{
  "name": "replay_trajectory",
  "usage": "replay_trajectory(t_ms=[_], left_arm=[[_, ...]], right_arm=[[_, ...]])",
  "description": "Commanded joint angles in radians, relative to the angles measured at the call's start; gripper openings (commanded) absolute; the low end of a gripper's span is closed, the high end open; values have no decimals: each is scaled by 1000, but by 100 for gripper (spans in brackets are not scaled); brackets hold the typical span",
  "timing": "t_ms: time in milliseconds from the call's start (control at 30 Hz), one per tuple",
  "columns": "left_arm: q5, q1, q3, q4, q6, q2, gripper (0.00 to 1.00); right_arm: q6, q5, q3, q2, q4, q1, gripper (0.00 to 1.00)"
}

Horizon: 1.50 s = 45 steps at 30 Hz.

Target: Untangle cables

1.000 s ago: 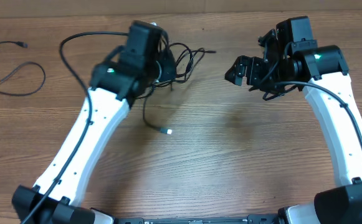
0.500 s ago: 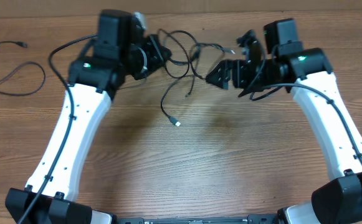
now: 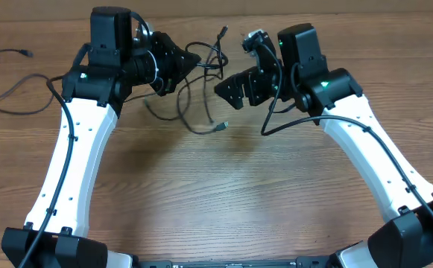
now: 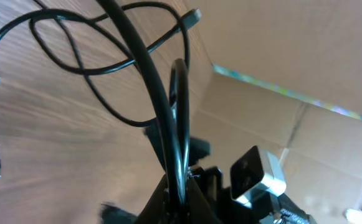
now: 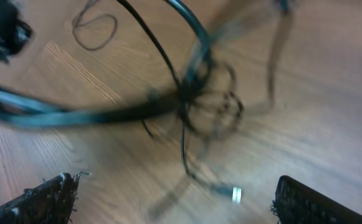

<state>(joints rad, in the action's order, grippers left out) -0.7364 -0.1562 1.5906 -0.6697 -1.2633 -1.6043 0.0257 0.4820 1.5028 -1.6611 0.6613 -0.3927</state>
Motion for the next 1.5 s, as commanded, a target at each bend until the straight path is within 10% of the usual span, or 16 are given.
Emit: replay_trajectory(t_ms=[0, 133, 400, 500, 967, 1467], left_arm=[[-131, 0, 12, 37, -87, 10, 4], [-178, 0, 11, 71, -87, 10, 4], [-247, 8, 12, 167, -99, 10, 4], [-201, 50, 12, 215, -63, 10, 4], [-39, 163, 11, 133, 333, 10, 4], [246, 162, 11, -19, 377, 9, 4]], right_arm=[[40, -58, -5, -27, -45, -21, 97], [39, -97, -5, -56, -98, -20, 92], [39, -101, -5, -104, -153, -20, 20], [27, -100, -4, -100, -101, -16, 7], [-23, -96, -3, 42, 64, 42, 4], [-26, -58, -3, 346, 150, 249, 4]])
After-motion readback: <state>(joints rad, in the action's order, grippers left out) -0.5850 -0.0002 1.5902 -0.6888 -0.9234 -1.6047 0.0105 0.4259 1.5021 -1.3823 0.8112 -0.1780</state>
